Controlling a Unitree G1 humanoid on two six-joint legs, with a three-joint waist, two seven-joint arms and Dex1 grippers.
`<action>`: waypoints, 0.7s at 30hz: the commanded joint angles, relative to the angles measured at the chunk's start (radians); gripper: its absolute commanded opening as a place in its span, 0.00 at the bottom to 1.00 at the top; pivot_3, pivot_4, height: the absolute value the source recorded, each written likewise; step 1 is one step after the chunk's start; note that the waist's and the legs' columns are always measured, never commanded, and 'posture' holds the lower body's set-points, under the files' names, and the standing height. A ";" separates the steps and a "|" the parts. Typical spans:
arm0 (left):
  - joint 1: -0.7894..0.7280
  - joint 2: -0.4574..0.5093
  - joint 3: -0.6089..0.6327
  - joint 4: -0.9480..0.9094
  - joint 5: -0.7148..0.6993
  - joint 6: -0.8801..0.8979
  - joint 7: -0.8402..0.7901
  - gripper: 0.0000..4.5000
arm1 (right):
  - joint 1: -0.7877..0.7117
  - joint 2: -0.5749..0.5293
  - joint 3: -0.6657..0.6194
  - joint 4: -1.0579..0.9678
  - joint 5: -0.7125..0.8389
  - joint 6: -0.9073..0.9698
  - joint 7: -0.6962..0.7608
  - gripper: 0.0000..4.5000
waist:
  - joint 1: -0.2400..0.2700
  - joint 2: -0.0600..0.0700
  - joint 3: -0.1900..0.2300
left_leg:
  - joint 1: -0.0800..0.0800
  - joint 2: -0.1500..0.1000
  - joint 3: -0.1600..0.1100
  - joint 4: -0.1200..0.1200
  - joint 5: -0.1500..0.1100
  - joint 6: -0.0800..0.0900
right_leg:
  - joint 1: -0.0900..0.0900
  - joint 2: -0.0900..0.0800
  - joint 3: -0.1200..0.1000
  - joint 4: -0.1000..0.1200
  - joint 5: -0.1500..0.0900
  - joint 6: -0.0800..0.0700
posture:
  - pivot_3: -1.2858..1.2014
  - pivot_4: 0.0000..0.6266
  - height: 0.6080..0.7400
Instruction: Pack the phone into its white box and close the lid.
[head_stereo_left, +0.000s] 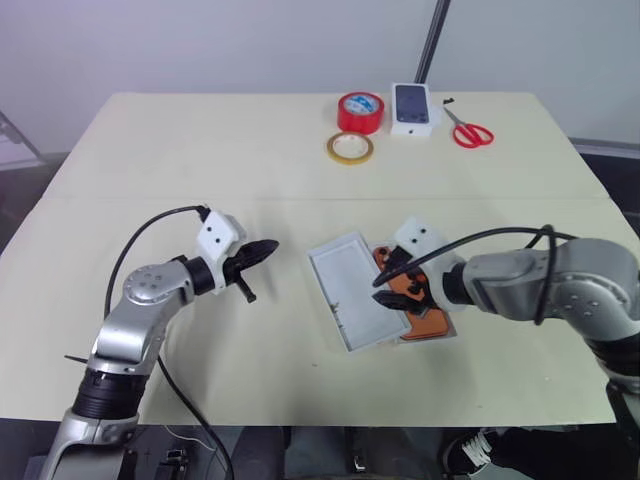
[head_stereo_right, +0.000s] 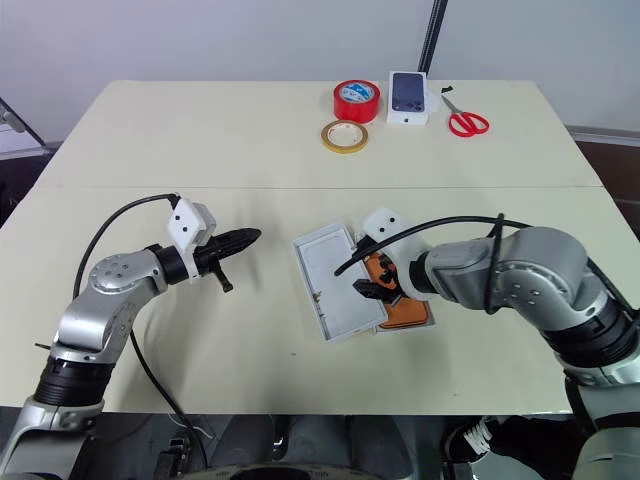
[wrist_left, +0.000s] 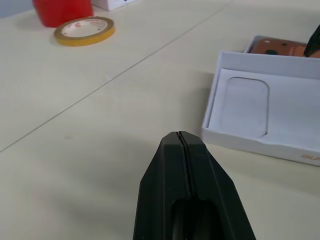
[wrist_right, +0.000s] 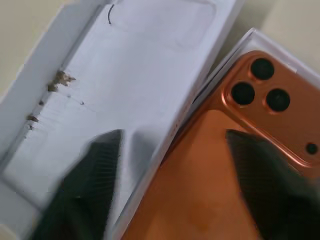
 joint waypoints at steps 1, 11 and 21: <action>0.030 0.002 0.038 -0.070 -0.021 -0.002 0.022 0.00 | -0.009 0.021 -0.027 -0.040 -0.053 0.026 0.041 0.34 | -0.001 0.000 0.000 | 0.000 0.000 0.000 0.000 0.000 0.000 | 0.000 0.000 0.000 0.000 0.000 0.000 | 0.52 0.24 1.00; 0.070 0.040 0.137 -0.069 -0.079 0.011 0.031 0.00 | 0.079 0.198 -0.345 0.122 0.073 0.152 0.018 0.02 | -0.001 -0.001 0.000 | 0.000 0.000 0.000 0.000 0.000 0.000 | 0.000 0.000 0.000 0.001 0.000 0.000 | 0.52 0.24 1.00; 0.116 0.162 0.100 -0.120 -0.159 0.089 -0.128 0.00 | 0.220 0.188 -0.321 0.331 0.800 -0.120 -0.386 0.02 | -0.008 0.000 0.000 | 0.000 0.000 0.001 0.000 0.000 0.000 | 0.000 0.001 0.000 0.001 0.000 0.000 | 0.52 0.24 1.00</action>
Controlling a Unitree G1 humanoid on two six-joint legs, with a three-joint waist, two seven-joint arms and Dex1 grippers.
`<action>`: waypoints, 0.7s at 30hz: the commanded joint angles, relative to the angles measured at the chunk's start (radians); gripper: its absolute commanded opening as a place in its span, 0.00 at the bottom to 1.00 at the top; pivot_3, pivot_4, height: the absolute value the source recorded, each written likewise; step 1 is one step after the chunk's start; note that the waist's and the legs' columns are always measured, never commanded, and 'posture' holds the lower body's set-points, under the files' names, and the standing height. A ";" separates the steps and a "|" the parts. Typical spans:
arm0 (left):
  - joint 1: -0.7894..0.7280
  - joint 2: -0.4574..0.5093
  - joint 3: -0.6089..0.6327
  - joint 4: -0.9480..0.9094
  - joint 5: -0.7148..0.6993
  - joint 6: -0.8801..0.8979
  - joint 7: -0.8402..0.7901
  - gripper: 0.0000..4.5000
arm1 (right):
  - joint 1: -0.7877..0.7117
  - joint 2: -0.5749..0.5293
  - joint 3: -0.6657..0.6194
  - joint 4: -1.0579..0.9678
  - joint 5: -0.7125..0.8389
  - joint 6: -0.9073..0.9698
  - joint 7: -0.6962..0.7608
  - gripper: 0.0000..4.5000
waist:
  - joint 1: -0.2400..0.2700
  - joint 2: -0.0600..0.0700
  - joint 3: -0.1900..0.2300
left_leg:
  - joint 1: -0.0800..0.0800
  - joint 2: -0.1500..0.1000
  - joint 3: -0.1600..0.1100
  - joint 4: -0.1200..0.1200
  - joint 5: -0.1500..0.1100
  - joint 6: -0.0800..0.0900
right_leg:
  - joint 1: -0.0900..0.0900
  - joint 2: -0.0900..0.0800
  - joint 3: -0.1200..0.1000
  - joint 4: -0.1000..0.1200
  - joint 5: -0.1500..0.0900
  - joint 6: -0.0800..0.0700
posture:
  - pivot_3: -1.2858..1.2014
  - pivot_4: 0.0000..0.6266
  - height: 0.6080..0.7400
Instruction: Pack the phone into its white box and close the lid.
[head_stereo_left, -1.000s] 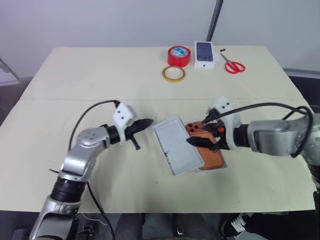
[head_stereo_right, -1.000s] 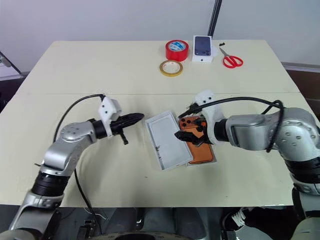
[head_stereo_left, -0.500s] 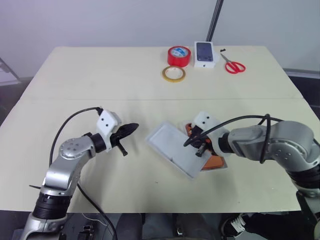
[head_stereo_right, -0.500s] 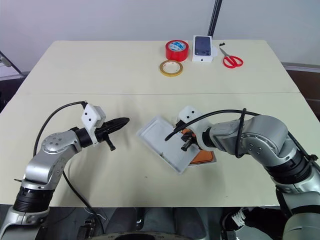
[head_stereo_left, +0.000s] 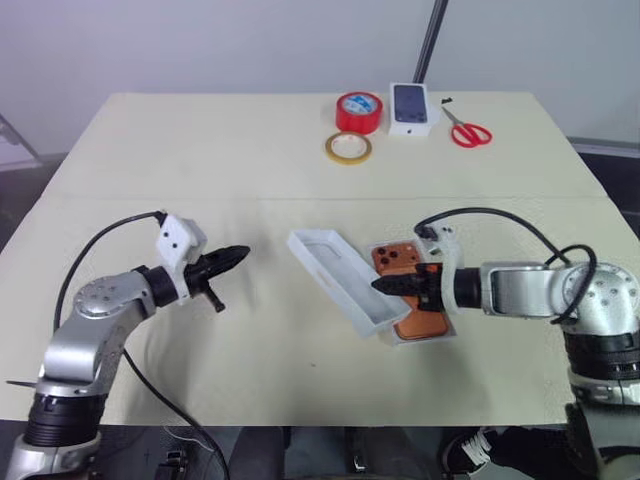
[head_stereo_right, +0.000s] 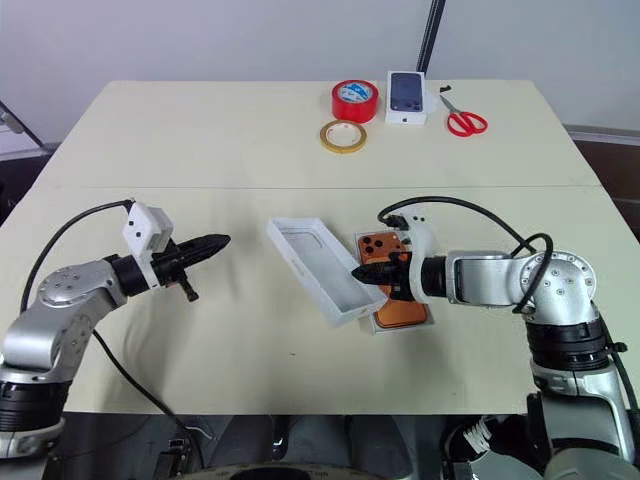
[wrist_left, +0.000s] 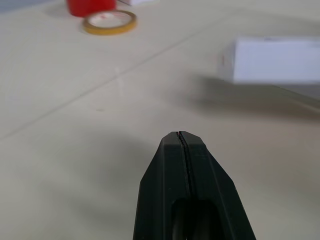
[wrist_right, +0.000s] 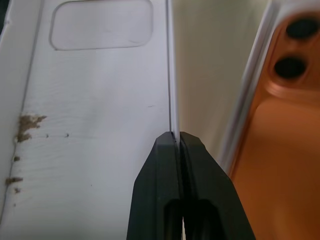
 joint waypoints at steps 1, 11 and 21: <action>0.026 0.038 -0.087 -0.078 0.015 0.001 -0.069 0.00 | 0.029 0.015 0.027 -0.033 0.121 -0.097 -0.048 0.02 | -0.002 0.000 0.000 | 0.000 0.000 0.000 0.000 0.000 0.000 | 0.000 0.000 0.000 0.000 0.000 0.000 | 0.52 0.24 1.00; -0.153 -0.182 -0.359 0.063 0.220 -0.084 0.041 0.00 | 0.063 0.038 0.076 -0.089 0.121 -0.160 -0.087 0.02 | 0.007 0.000 0.000 | 0.000 0.000 -0.001 0.001 0.000 0.000 | 0.001 0.001 0.000 0.000 0.000 0.000 | 0.52 0.24 1.00; -0.206 -0.270 -0.370 0.087 0.201 -0.105 0.006 0.00 | -0.044 -0.190 0.132 -0.218 -0.022 -0.099 -0.012 0.67 | 0.005 0.000 0.000 | 0.000 0.001 0.000 0.000 0.000 0.000 | -0.001 0.002 0.001 0.001 0.000 0.000 | 0.52 0.24 1.00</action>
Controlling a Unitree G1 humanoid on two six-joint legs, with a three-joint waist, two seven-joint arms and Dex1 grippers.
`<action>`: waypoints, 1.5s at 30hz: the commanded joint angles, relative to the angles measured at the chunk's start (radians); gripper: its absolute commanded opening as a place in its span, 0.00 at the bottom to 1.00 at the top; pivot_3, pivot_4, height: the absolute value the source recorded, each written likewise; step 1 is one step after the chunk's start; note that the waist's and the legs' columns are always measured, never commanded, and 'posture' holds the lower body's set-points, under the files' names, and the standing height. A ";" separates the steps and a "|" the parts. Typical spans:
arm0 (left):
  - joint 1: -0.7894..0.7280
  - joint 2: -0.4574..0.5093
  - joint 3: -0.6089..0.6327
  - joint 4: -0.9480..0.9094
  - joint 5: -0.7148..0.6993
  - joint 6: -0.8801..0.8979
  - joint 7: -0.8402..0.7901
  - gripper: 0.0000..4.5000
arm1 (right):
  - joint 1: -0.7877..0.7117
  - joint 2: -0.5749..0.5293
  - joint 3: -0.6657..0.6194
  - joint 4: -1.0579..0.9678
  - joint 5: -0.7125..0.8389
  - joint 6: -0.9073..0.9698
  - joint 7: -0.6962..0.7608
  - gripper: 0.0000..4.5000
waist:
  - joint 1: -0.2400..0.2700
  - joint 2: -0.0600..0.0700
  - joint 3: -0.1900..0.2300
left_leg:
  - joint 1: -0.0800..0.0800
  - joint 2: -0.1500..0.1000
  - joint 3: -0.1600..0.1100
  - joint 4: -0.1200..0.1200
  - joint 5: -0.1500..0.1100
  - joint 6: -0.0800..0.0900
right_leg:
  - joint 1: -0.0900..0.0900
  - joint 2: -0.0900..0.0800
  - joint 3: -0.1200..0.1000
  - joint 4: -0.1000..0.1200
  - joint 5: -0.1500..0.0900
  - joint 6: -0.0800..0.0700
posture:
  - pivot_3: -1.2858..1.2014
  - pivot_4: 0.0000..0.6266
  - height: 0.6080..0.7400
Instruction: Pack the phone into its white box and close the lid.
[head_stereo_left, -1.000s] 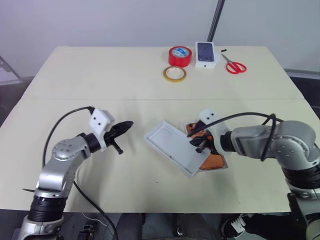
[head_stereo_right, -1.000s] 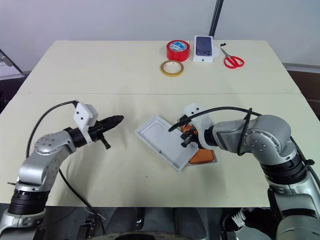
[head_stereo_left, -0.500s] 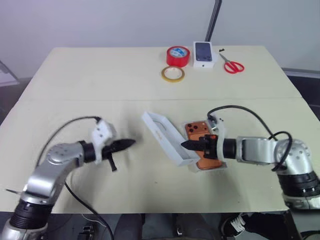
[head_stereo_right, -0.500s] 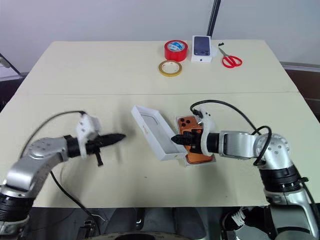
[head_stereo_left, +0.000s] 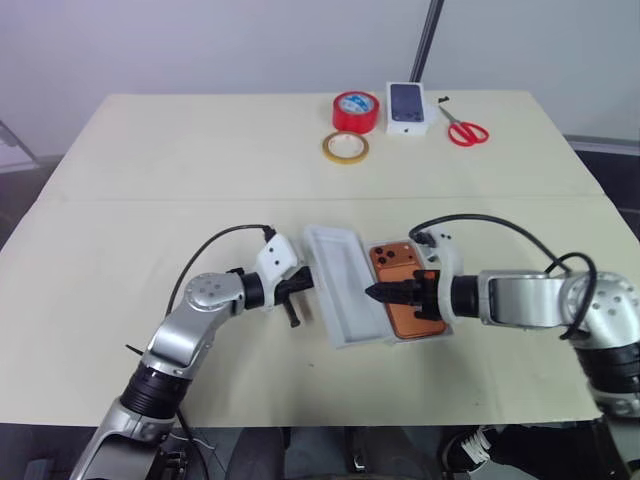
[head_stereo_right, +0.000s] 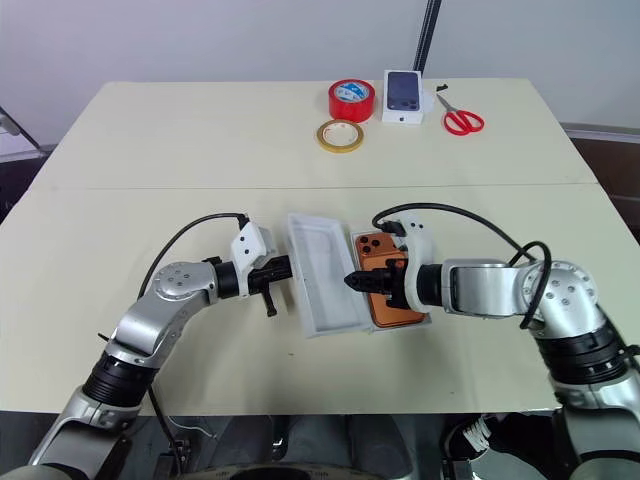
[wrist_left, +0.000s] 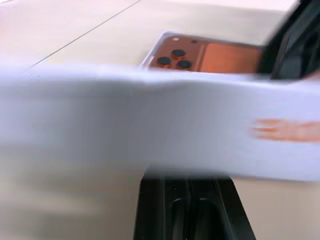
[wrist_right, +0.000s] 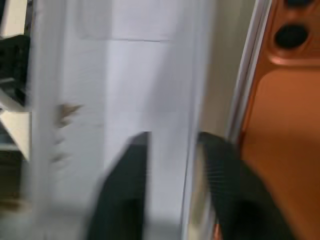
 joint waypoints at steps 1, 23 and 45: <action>-0.026 -0.018 0.003 -0.024 -0.022 -0.016 -0.016 0.00 | -0.052 -0.063 0.003 -0.099 -0.137 0.043 0.094 0.77 | 0.002 0.000 0.000 | 0.000 0.000 0.000 0.000 0.000 0.000 | 0.000 0.000 0.000 0.000 0.000 0.000 | 0.52 0.24 1.00; -0.161 -0.199 -0.087 0.053 -0.025 0.039 -0.010 0.00 | -0.064 -0.203 0.036 -0.266 -0.938 -0.040 0.777 0.00 | 0.004 0.000 0.000 | 0.000 -0.001 0.000 0.001 0.000 0.000 | 0.001 -0.001 0.000 -0.001 0.000 0.000 | 0.52 0.24 1.00; -0.193 -0.253 -0.080 0.026 -0.063 0.134 0.001 0.00 | 0.008 -0.159 0.032 -0.091 -1.315 -0.206 1.005 0.00 | 0.008 0.000 0.000 | 0.000 -0.002 0.000 0.002 0.000 0.000 | 0.002 -0.001 -0.001 -0.001 0.000 0.000 | 0.52 0.24 1.00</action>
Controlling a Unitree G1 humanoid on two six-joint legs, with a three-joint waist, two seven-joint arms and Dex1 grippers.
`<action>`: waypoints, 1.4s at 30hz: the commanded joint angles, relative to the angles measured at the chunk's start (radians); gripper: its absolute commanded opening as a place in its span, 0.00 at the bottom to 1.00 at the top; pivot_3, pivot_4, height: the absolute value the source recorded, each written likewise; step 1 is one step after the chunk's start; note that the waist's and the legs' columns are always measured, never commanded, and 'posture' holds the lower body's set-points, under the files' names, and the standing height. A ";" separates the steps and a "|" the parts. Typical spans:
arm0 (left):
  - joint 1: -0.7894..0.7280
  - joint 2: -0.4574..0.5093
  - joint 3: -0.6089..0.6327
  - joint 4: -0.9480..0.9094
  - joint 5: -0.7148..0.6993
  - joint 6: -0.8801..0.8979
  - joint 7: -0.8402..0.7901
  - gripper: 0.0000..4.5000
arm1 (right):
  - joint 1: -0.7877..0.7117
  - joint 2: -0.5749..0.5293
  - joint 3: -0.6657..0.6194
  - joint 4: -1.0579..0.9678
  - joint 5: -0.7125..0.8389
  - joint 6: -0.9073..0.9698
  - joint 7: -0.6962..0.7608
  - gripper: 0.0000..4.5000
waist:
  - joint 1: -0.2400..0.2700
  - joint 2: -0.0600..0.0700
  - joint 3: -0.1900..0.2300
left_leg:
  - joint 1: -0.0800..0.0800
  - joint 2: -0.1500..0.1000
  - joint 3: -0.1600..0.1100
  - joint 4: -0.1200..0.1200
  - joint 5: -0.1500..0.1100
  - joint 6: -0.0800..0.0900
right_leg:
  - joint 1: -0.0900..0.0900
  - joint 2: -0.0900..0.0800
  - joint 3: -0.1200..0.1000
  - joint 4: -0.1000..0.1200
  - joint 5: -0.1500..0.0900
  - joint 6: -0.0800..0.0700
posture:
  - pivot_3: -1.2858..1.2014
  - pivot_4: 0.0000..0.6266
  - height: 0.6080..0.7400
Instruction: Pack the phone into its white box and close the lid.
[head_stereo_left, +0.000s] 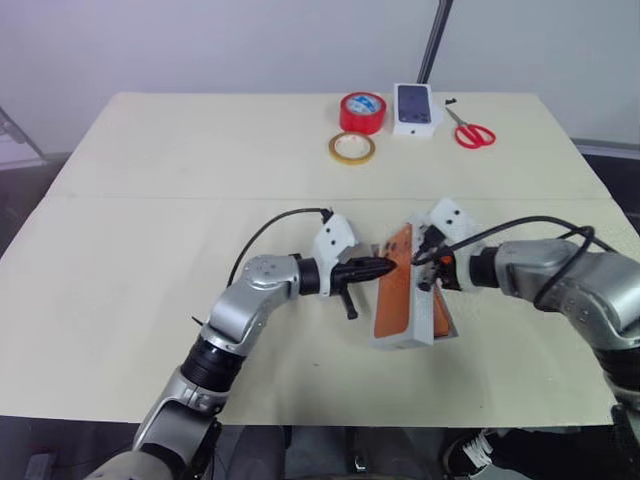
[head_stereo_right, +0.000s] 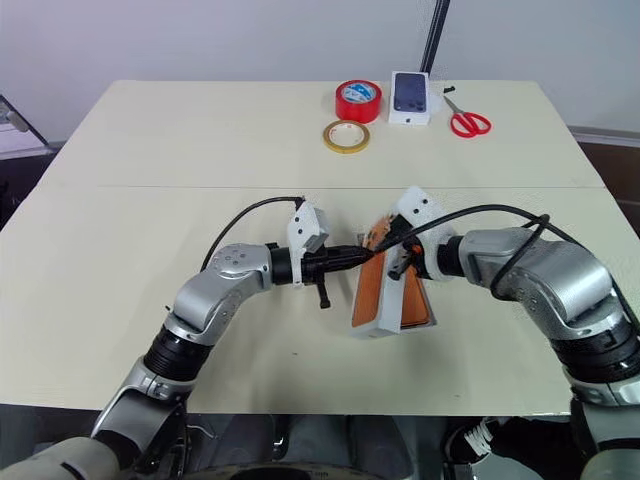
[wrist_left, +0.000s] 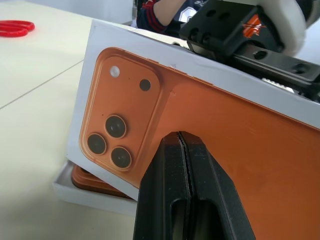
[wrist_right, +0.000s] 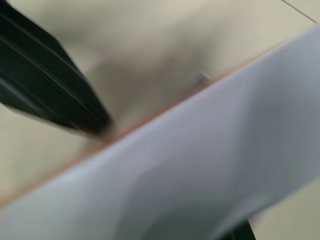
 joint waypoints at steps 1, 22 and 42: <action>-0.017 -0.009 -0.004 -0.041 -0.017 -0.003 -0.001 0.00 | 0.030 -0.058 -0.027 0.032 -0.099 -0.078 0.056 0.00 | -0.002 0.000 0.000 | 0.000 0.000 0.000 0.000 0.000 0.000 | 0.000 0.000 0.000 0.000 0.000 0.000 | 0.52 0.24 1.00; 0.026 0.235 0.113 -0.137 -0.037 0.119 -0.016 0.00 | 0.106 -0.143 -0.078 -0.062 -0.275 -0.191 0.232 0.00 | -0.007 0.000 0.000 | 0.002 0.001 0.000 -0.001 0.000 0.000 | 0.001 0.001 0.000 0.000 0.000 0.000 | 0.52 0.24 1.00; -0.058 0.131 -0.157 0.012 0.059 0.099 -0.092 0.00 | 0.079 -0.121 -0.007 -0.082 -0.376 -0.179 0.293 0.00 | -0.004 0.000 0.000 | 0.002 0.001 0.000 0.000 0.000 0.000 | 0.002 0.000 -0.001 0.000 0.000 0.000 | 0.52 0.24 1.00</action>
